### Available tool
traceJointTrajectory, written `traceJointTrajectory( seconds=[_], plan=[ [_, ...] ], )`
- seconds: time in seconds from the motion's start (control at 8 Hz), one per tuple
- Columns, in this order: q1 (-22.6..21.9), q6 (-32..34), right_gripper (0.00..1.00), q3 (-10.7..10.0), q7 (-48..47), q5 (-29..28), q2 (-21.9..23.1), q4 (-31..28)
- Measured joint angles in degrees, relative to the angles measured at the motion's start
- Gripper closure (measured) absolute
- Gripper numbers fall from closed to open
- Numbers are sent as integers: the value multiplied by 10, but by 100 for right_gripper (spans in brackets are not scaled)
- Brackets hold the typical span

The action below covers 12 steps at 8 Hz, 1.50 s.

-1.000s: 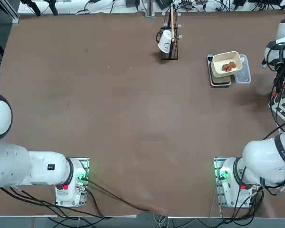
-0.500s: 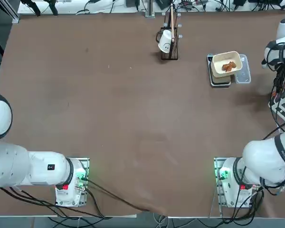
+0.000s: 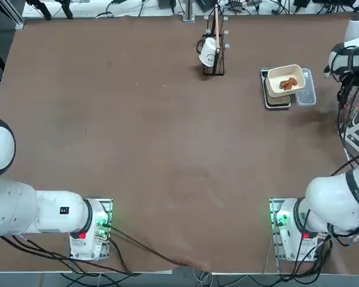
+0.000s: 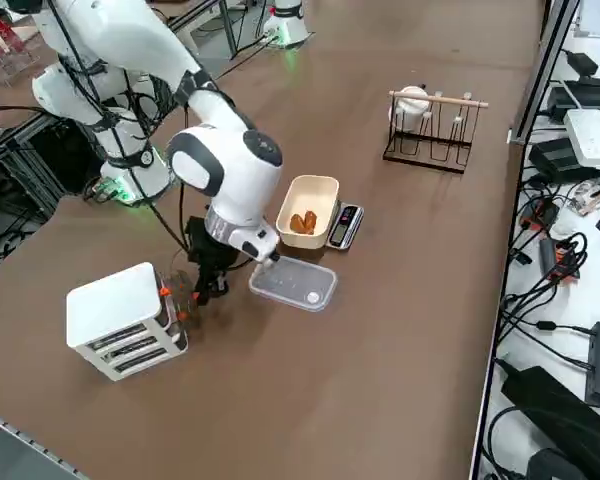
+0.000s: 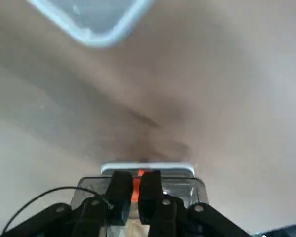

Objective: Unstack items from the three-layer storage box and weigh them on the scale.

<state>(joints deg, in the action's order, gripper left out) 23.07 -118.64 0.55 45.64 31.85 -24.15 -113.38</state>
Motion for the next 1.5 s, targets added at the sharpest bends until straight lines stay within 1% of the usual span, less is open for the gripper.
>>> traceJointTrajectory(
  seconds=[0.12, 0.25, 0.62, 0.75, 0.88, 1.0, 1.12, 1.25, 1.38, 1.5],
  plan=[
    [-1, 0, 88, 11, 0, -11, 0, 5],
    [-6, 0, 88, 16, 0, -22, -1, 10],
    [-14, 0, 85, 18, 0, -34, -4, 18],
    [-14, -1, 73, 18, 0, -34, -4, 19],
    [-14, 2, 53, 18, 0, -34, -3, 24],
    [-14, 29, 35, 20, 0, -42, -2, 43],
    [-15, 86, 14, 26, 0, -60, -1, 76],
    [-15, 135, 3, 28, 0, -74, 3, 104],
    [-10, 156, 10, 27, 1, -77, 9, 111],
    [3, 160, 31, 24, 1, -77, 12, 105]
  ],
)
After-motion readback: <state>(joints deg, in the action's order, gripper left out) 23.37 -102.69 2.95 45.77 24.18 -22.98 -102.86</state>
